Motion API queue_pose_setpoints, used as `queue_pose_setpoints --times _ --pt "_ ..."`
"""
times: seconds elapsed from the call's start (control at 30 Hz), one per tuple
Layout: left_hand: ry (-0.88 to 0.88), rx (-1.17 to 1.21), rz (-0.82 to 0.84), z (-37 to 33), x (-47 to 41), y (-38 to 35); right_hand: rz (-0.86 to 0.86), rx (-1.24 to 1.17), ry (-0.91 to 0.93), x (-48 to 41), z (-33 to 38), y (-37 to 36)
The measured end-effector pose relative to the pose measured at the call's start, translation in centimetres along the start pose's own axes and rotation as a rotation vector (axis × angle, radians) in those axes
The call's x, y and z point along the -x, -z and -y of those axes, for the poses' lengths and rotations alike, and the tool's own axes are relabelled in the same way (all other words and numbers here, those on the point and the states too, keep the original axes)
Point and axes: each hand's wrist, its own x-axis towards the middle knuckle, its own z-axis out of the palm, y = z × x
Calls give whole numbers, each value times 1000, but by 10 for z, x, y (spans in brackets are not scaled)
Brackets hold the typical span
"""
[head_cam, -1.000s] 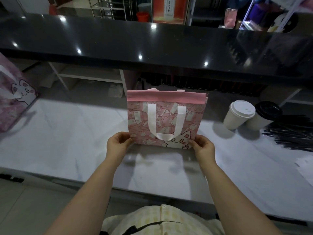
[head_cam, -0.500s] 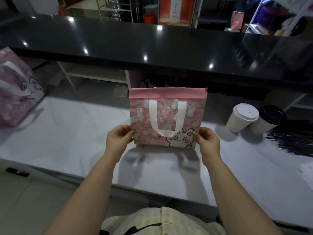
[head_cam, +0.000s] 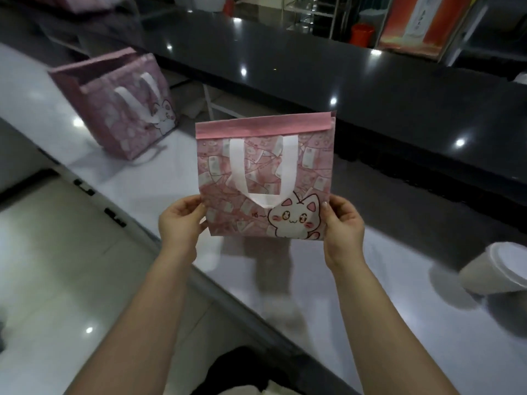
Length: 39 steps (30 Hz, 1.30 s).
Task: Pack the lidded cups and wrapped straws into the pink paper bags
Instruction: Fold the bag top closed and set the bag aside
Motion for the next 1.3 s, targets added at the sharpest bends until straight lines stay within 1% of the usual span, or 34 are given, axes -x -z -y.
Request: queue_pose_setpoints --times 0.2,0.33,0.6,0.7,0.77,0.97,1.07,1.17,1.23,1.3 --pt "-103 22 -226 -63 -17 76 304 -13 -47 -14 4 -116" --pt "-174 13 -370 -103 -23 139 469 -12 -74 1 7 -202" --pt "-304 122 -551 -171 -30 282 765 -74 -65 77 15 -371" --pt "-370 116 -593 -206 -39 344 856 -86 -50 114 17 -440" --pt "-424 84 -616 -233 -48 387 910 -136 -43 140 20 -487" --pt "-527 -19 -678 -296 -90 508 990 -211 -70 207 10 -616" --pt "-551 -28 -715 -314 -126 556 983 -215 -83 227 -5 -673" --pt "-526 42 -728 -322 -171 590 972 -196 -75 236 -19 -723" --pt "-484 73 -729 -326 -206 606 950 -176 -61 233 -29 -755" --pt "-478 89 -718 -334 -241 619 935 -171 -50 226 -34 -788"
